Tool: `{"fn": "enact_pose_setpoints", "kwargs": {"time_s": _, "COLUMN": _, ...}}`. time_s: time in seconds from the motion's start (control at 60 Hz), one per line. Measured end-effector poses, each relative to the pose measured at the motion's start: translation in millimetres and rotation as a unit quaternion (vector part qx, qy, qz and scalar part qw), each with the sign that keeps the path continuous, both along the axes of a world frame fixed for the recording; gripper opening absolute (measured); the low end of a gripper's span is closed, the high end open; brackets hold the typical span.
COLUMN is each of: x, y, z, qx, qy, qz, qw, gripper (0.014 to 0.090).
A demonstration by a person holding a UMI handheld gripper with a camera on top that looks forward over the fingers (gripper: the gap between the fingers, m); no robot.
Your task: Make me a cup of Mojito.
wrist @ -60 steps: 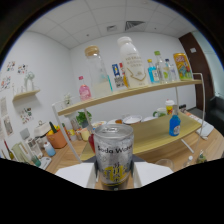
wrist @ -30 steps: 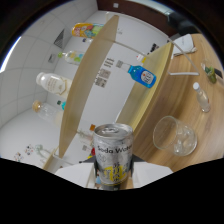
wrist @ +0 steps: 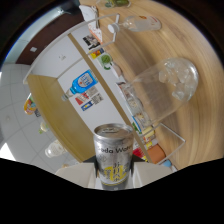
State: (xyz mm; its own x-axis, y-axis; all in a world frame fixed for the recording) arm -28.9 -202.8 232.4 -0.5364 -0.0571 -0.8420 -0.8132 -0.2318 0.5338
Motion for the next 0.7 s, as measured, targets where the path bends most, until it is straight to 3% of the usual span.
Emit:
{"fn": "enact_pose_setpoints", "kwargs": {"time_s": 0.2, "x": 7.6, "y": 3.6, "z": -7.3, "qx": -0.014, "qy": 0.049, "qz": -0.007, "qw": 0.999, "gripper": 0.0507}}
{"fn": "enact_pose_setpoints", "kwargs": {"time_s": 0.433, "x": 11.1, "y": -0.9, "z": 2.5, "qx": -0.009, "qy": -0.179, "qz": -0.011, "qw": 0.984, "gripper": 0.0507}}
{"fn": "enact_pose_setpoints", "kwargs": {"time_s": 0.533, "x": 5.2, "y": 0.7, "z": 15.9, "qx": 0.013, "qy": -0.367, "qz": -0.019, "qw": 0.930, "gripper": 0.0510}}
{"fn": "enact_pose_setpoints", "kwargs": {"time_s": 0.7, "x": -11.7, "y": 2.8, "z": 35.4, "qx": 0.071, "qy": -0.626, "qz": -0.034, "qw": 0.776, "gripper": 0.0509}}
